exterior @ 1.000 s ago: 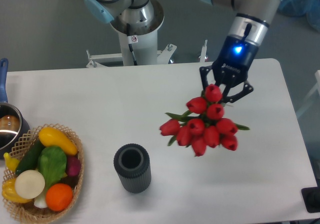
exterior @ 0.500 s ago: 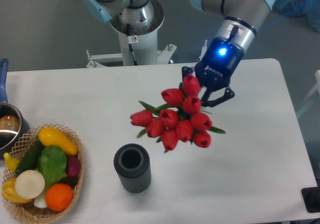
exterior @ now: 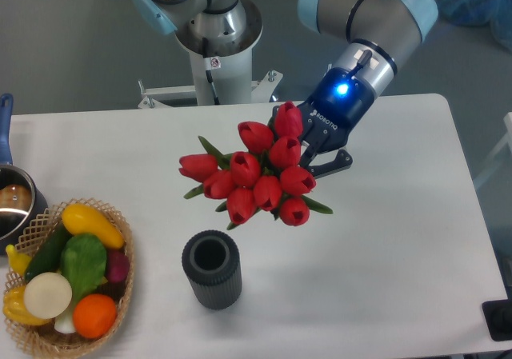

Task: Insert the flowers into the vase
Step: 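Carry the red tulip bunch toward the black vase, then lower the tulip stems into the black vase opening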

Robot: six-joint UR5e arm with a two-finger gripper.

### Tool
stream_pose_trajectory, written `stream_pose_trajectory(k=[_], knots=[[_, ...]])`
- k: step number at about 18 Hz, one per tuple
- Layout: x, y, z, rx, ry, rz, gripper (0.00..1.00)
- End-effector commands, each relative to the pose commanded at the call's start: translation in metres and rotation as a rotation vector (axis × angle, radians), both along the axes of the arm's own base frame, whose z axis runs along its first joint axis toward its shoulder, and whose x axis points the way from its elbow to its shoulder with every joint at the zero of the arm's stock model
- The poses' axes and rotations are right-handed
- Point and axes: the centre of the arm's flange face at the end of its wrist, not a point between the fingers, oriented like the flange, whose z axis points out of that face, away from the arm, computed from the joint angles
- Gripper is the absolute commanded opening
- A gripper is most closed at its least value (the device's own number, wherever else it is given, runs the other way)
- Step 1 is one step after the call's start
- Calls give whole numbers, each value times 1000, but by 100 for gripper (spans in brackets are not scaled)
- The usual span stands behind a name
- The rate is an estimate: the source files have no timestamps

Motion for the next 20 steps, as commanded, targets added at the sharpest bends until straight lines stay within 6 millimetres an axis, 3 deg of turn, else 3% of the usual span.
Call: stream_pose_trajectory(k=[3,9,14,20], knots=[[7,19,0,26,3,-41,21],[9,21,-2,144,-86,-87,21],[6,25,-28,220,-110,-110,20],[11,35,-39,220,-111,-127,20]])
